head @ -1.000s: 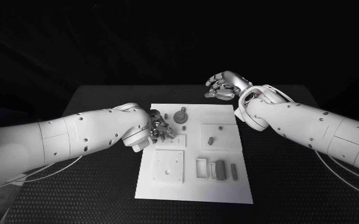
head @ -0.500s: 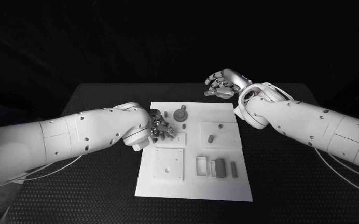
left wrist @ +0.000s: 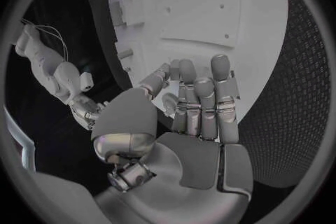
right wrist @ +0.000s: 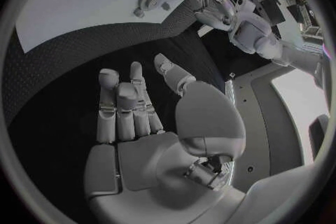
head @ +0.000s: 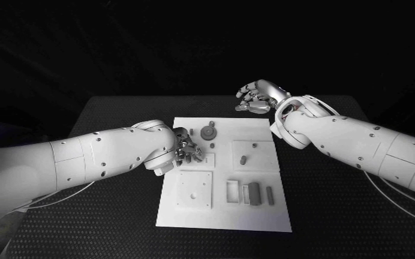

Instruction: Assemble the parts on the task board

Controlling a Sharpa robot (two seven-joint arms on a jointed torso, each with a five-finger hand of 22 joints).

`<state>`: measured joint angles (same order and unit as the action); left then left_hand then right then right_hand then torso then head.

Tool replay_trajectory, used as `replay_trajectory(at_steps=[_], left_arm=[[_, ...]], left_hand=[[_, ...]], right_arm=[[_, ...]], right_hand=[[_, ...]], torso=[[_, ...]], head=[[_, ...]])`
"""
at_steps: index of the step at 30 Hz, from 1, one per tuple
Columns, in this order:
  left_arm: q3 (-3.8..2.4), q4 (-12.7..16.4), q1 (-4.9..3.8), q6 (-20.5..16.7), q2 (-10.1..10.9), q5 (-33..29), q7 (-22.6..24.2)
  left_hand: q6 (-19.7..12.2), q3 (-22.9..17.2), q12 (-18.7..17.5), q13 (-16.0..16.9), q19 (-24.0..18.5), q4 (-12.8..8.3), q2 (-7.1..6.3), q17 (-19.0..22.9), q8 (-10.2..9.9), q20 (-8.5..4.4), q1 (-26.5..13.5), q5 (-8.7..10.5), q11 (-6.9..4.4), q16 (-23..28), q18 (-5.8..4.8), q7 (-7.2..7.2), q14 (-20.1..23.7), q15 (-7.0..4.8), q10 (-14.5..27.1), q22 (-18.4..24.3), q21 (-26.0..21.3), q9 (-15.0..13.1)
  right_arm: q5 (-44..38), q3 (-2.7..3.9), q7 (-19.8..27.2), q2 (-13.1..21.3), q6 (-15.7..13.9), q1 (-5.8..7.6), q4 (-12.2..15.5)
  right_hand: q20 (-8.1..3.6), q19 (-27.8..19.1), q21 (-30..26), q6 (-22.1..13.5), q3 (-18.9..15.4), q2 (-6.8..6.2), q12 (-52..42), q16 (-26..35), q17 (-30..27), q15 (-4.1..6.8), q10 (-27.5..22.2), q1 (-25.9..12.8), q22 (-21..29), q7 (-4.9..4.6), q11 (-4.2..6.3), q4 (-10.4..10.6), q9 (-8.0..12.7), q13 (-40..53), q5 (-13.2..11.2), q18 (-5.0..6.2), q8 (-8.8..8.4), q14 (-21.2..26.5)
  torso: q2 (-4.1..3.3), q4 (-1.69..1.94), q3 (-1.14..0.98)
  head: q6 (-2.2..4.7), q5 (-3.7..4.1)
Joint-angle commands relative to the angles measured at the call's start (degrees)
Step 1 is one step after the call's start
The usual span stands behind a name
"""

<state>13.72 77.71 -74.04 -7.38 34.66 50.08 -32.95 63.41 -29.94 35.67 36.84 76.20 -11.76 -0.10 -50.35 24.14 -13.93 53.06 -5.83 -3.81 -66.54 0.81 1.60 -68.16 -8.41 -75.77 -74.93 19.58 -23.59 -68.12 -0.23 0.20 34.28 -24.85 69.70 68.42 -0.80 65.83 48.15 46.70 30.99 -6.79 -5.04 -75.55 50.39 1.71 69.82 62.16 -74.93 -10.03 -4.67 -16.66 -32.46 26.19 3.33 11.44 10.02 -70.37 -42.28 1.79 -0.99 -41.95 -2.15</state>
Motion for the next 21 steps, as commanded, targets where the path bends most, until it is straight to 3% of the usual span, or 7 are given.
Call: replay_trajectory(at_steps=[1,21], left_arm=[[-0.04,0.0,0.14,0.9,-0.2,3.1,0.2],[-0.06,-0.3,0.29,0.1,0.0,4.7,-0.4]], left_hand=[[2.3,-0.1,0.4,0.1,0.3,-0.2,0.57,0.2,11.0,-0.95,0.0,-0.40,-0.35,-0.4,-0.58,-1.26,-0.1,-1.37,-0.1,-1.4,0.5,-8.1],[2.2,-0.4,1.3,0.1,0.4,-0.6,0.71,0.9,11.8,-1.18,-0.4,-1.31,-0.53,-1.2,-0.65,-1.41,-0.1,-1.61,0.0,-1.5,1.2,-8.2]], right_arm=[[0.1,0.03,0.5,0.0,0.9,0.01,0.2],[0.1,0.03,0.5,0.1,1.4,0.01,0.4]], right_hand=[[-0.20,0.1,-0.4,-0.7,-0.3,0.03,0.4,-0.3,-0.1,-0.18,0.0,0.4,-0.9,-1.13,-0.22,0.1,0.1,0.1,0.1,3.56,0.40,0.4],[-0.10,0.0,-0.5,-0.7,-0.5,0.13,0.5,-0.3,-0.1,-0.21,0.0,0.4,-0.9,-1.16,-0.24,0.1,0.2,0.1,0.1,3.56,0.44,0.5]], torso=[[-0.04,0.00,0.04],[-0.03,0.04,0.06]], head=[[-0.04,0.04],[-0.21,0.12]])
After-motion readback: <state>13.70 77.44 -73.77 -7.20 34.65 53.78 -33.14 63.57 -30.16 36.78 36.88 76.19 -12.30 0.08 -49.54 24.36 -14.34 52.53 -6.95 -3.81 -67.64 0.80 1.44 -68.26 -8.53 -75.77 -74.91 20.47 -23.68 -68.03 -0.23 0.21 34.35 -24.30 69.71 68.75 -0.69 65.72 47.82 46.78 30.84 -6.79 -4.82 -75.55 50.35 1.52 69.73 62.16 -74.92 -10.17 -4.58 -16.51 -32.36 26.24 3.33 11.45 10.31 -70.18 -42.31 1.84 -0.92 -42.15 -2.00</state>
